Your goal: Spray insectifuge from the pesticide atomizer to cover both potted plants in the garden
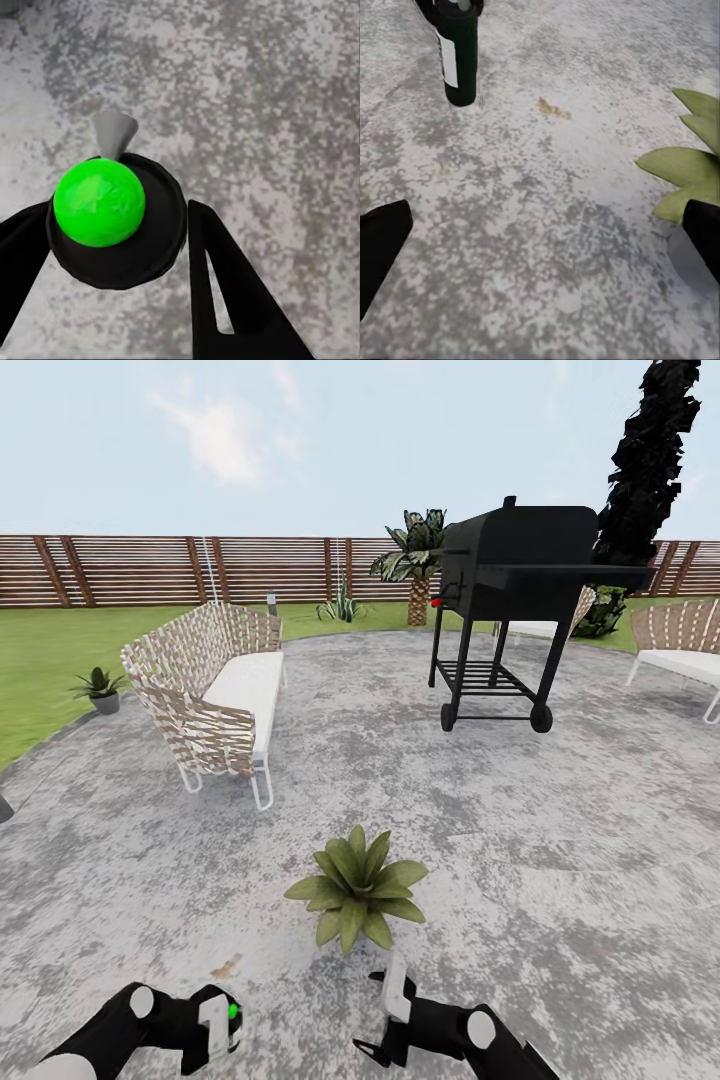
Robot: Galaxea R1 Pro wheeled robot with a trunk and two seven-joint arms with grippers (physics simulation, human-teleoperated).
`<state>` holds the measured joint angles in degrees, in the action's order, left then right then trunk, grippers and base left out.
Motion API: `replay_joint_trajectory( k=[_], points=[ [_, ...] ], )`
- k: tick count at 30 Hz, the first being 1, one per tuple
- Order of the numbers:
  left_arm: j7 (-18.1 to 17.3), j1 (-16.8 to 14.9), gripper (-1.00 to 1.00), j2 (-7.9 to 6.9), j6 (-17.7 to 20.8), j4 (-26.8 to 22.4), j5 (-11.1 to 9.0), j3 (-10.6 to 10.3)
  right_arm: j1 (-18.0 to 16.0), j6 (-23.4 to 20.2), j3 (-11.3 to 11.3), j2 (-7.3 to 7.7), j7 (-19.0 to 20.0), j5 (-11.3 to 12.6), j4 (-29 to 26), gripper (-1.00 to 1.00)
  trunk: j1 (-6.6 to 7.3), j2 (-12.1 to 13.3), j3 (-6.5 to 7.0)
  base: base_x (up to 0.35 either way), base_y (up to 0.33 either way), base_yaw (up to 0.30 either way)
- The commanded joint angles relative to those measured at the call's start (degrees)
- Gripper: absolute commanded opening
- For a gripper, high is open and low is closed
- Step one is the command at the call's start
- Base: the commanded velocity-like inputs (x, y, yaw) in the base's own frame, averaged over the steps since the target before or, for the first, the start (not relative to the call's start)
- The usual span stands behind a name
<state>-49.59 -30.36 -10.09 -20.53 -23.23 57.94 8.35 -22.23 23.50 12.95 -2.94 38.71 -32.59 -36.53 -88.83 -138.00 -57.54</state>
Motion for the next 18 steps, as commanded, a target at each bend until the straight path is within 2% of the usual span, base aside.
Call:
replay_joint_trajectory(
  k=[1, 5, 7, 10, 12, 13, 15, 16, 18],
  points=[
    [-0.3, 0.0, -1.0, -0.77, -0.3, -0.1, 0.2, 0.5, 0.0, 0.3, -0.1, 0.04, -0.1, -0.5, 0.0, 1.0, 0.01, 0.0, -0.05, 0.0, 0.0, 0.0],
    [0.1, 0.0, -1.0, -2.01, 0.1, -0.7, 0.1, 0.8, 0.0, 0.3, -0.3, 0.17, -0.4, -0.6, 0.3, 1.0, 0.01, 0.0, -0.05, 0.0, 0.0, 0.0],
    [2.7, 0.0, -1.0, -2.14, 0.2, -0.4, -0.2, 1.8, 0.0, 0.4, -1.1, 0.99, -0.5, -0.6, 0.4, 1.0, 0.01, 0.0, -0.05, 0.0, 0.0, 0.0],
    [9.2, 0.2, -1.0, -2.22, 0.2, 0.1, -1.6, 5.6, 0.0, 0.4, -4.6, 3.13, -3.3, -0.4, 0.8, 1.0, 0.01, 0.0, -0.05, 0.0, 0.0, 0.0],
    [12.8, 0.3, -1.0, -2.12, 0.2, 2.0, -2.5, 9.6, 0.0, 0.5, -10.1, 4.43, -8.6, -0.2, 5.2, 1.0, 0.01, 0.0, -0.05, 0.0, 0.0, 0.0],
    [13.5, 0.3, -1.0, -2.1, 0.2, 2.4, -2.7, 10.4, 0.0, 0.5, -11.1, 4.53, -9.6, -0.2, 6.3, 1.0, 0.01, 0.0, -0.05, 0.0, 0.0, 0.0],
    [16.1, 0.3, -1.0, -2.06, 0.2, 3.3, -4.4, 14.3, 0.0, 0.6, -14.8, 5.09, -14.1, -0.2, 11.3, 1.0, 0.01, 0.0, -0.05, 0.0, 0.0, 0.0],
    [18.3, 0.3, -1.0, -2.05, 0.2, 3.8, -6.5, 18.9, 0.0, 0.6, -17.1, 6.17, -19.1, -0.2, 16.1, 1.0, 0.01, 0.0, -0.05, 0.0, 0.0, 0.0],
    [19.3, 0.3, -1.0, -1.99, 0.3, 3.9, -8.2, 22.9, 0.0, 0.6, -18.1, 7.19, -24.1, -0.2, 20.4, 1.0, 0.01, 0.0, -0.05, 0.0, 0.0, 0.0]
  ],
)
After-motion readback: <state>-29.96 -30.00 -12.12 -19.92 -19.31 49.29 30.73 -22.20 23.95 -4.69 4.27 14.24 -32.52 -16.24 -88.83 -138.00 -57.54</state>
